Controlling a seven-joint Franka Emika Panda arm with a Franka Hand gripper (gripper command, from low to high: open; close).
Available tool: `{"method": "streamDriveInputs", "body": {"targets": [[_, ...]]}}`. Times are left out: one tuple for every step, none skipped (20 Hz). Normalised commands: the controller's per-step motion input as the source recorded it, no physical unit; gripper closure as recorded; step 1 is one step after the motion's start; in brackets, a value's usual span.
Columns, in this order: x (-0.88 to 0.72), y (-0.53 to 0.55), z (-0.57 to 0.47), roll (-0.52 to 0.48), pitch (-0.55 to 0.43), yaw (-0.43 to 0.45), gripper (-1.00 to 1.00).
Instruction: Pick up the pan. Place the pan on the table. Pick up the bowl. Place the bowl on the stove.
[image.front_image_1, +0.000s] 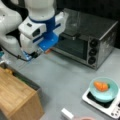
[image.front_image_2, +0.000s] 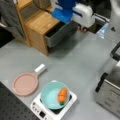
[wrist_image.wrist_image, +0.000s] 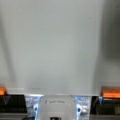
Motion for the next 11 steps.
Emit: {"method": "streamDriveInputs", "body": {"targets": [[-0.14,0.16,-0.07,-0.009,-0.151,-0.090,-1.00],[-0.13,0.14,-0.09,-0.004,-0.148,-0.092,-1.00],[-0.12,0.12,-0.10,0.002,-0.153,-0.093,-1.00],[-0.12,0.10,-0.11,0.007,-0.144,-0.091,-1.00],[-0.11,0.08,-0.11,0.010,-0.141,-0.089,-1.00],[-0.10,0.07,-0.10,0.012,-0.143,-0.088,-1.00],[-0.09,0.06,-0.10,0.012,-0.144,-0.087,-1.00],[-0.09,0.04,-0.09,0.013,-0.149,-0.078,-1.00],[-0.08,0.03,-0.09,0.018,-0.149,-0.071,-1.00],[-0.09,0.01,-0.09,0.026,-0.152,-0.064,-1.00],[-0.09,-0.01,-0.09,0.032,-0.152,-0.059,-1.00]]}}
